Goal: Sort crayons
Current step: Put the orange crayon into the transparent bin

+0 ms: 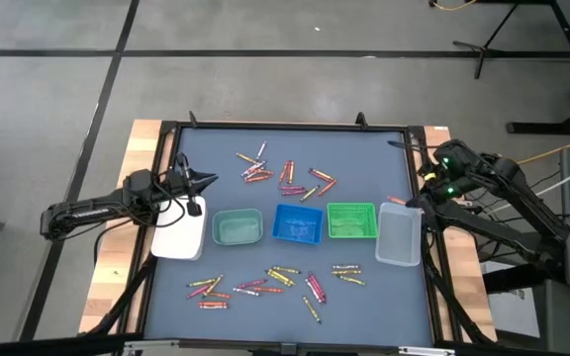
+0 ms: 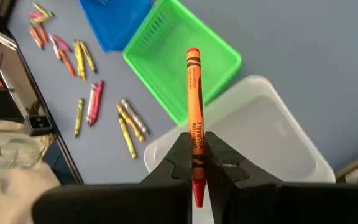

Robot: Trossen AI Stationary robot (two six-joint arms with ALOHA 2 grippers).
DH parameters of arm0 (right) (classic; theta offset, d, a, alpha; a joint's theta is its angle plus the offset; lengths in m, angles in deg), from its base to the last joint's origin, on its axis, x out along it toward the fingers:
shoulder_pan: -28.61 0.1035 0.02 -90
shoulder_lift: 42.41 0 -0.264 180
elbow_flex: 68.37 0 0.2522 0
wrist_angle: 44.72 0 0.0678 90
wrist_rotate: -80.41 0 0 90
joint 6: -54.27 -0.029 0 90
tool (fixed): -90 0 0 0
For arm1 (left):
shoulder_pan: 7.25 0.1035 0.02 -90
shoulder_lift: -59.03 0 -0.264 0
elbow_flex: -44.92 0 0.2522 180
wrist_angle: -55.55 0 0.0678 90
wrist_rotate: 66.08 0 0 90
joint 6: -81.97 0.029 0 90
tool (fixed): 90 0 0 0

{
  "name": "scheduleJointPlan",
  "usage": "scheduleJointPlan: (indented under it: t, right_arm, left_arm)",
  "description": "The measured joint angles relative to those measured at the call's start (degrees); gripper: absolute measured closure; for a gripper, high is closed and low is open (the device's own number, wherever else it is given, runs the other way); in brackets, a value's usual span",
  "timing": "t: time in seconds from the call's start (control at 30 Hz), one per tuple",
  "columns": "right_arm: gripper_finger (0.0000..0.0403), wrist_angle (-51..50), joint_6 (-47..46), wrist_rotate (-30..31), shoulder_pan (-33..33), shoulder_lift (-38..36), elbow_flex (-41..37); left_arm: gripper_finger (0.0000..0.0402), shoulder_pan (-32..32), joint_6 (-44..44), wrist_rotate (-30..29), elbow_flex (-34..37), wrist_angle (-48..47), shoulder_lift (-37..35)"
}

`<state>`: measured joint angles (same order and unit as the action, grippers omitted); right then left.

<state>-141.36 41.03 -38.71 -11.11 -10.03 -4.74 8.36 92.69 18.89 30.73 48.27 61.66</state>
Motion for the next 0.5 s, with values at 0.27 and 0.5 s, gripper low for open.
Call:
scheduleJointPlan:
  t: [0.27,0.5]
  right_arm:
    - [0.0385,-7.0,0.0,0.1,0.0,6.3,0.0]
    - [0.0384,-7.1,0.0,-1.0,0.0,11.4,0.0]
  left_arm:
    - [0.0373,0.0,0.0,0.0,0.0,0.0,0.0]
    - [0.0373,0.0,0.0,0.0,0.0,0.0,0.0]
